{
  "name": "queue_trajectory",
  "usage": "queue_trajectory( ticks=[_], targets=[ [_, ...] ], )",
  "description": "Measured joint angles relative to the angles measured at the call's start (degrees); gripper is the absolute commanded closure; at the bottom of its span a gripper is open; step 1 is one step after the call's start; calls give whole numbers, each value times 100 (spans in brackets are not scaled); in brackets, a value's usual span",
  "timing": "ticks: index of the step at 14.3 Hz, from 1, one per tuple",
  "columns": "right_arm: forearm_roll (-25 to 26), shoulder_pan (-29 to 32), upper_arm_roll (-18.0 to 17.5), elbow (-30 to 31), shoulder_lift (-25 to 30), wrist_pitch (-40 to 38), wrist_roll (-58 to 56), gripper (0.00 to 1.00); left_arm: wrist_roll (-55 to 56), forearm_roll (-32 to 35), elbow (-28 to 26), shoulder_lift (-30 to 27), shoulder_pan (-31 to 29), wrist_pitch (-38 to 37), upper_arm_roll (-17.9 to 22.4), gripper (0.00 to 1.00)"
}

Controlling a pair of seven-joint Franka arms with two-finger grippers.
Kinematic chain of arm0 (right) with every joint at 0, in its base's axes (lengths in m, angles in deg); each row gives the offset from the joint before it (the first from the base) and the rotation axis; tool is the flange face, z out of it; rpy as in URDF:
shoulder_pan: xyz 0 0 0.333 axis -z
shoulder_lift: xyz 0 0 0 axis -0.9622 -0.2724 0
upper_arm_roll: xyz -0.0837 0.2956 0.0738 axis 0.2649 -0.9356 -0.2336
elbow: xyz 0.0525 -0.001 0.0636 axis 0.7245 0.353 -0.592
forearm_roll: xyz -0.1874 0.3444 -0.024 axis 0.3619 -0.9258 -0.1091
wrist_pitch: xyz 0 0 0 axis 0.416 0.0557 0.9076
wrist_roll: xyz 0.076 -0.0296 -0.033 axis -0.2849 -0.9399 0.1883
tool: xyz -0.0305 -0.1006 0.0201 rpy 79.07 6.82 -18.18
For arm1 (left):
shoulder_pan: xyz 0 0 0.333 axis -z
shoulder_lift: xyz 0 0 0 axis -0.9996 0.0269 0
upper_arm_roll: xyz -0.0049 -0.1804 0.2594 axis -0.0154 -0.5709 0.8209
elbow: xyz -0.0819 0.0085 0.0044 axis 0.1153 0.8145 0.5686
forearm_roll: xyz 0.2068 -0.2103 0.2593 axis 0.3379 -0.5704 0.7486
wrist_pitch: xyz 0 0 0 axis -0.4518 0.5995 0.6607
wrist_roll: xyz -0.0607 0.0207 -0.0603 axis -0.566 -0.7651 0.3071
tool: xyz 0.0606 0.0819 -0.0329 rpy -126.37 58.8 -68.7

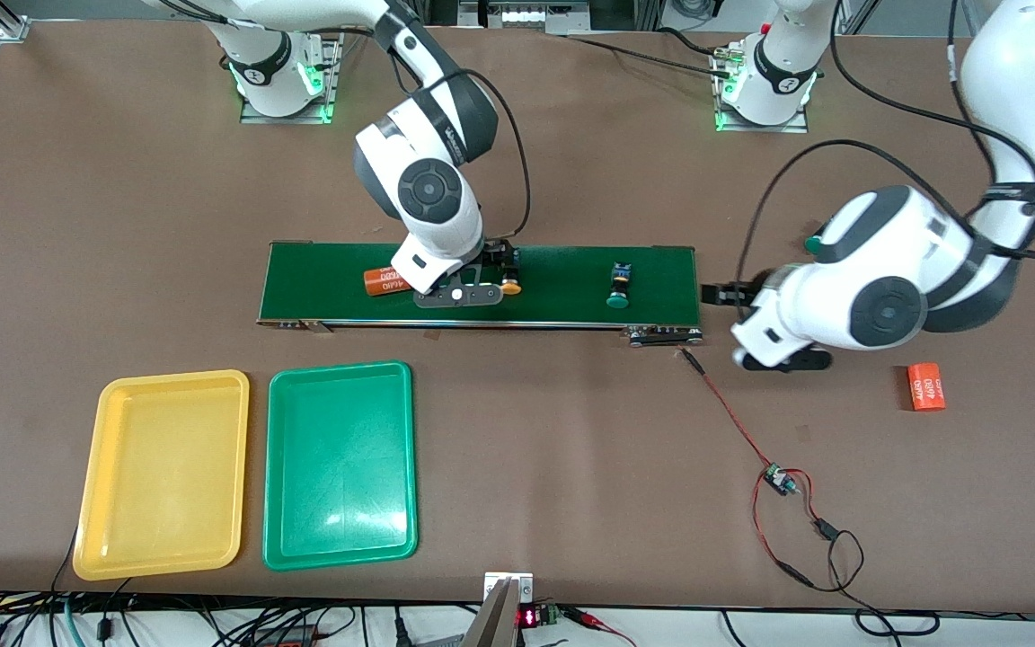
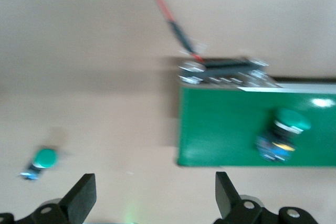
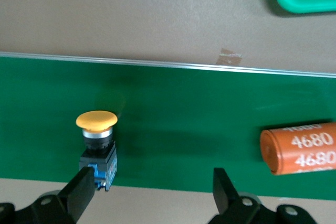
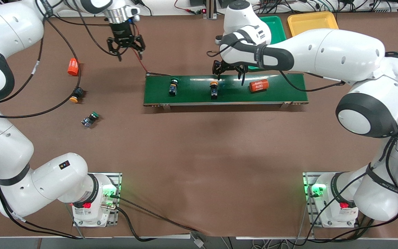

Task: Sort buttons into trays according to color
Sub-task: 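Grasp the yellow button with the right gripper while the left grasps a battery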

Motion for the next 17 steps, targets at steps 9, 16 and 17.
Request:
queue_trajectory(
  ticks=[9,16,17],
  targets=[
    [-80,-63,-110,-12,-237,313,0,0,-1722,1387,333,53,-248,113,1057,0],
    [-355,-196,-135,148,-320,305,4,9,-3272,1436,417,171,-245,1740,2514,0],
    [-352,-196,-131,207,-339,306,3,11,-3383,1439,417,197,-240,1970,2650,0]
  ],
)
